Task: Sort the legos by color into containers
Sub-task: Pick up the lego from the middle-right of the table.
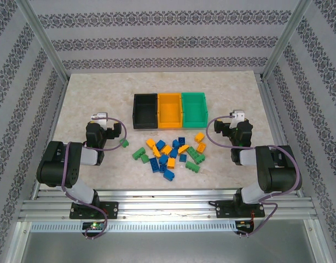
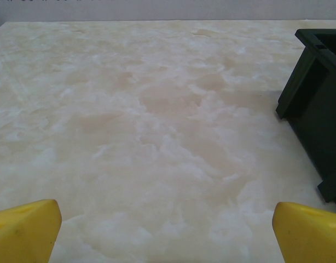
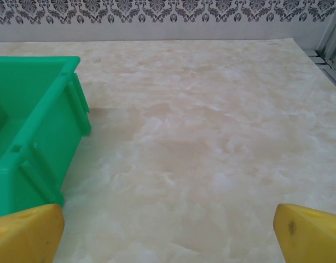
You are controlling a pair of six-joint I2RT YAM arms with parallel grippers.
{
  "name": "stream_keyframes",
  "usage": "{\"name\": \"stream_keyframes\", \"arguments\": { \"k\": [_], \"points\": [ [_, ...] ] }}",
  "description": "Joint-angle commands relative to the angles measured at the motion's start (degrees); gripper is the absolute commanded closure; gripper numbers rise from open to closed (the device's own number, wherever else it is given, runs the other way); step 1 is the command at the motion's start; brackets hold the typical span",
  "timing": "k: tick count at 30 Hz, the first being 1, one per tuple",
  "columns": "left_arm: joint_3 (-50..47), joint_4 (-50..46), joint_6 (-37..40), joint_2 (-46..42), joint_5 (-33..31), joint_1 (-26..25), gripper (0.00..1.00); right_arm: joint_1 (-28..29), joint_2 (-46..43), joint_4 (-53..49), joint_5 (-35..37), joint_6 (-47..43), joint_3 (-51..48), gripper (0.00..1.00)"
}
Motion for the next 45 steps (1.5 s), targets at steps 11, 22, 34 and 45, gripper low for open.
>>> {"name": "stream_keyframes", "arguments": {
  "k": [11, 22, 34, 45],
  "points": [
    [-4.1, 8.5, 0.7, -0.9, -1.1, 0.4, 0.01, 0.4, -4.6, 0.3, 1.0, 0.7, -0.6, 0.02],
    [-0.9, -9.2, 0.4, -15.3, -2.4, 0.4, 0.01, 0.2, -24.6, -17.9, 3.1, 8.4, 0.9, 0.02],
    [10.2, -42.9, -21.9, -34.0, 5.9, 1.2, 0.01, -2.1, -25.9, -40.0, -19.3, 30.4, 7.3, 0.02],
    [24.4, -72.2, -22.1, -24.5, 22.0, 1.3, 0.01, 16.6, -17.5, -75.3, -2.0, 16.4, 21.6, 0.03]
  ]
}}
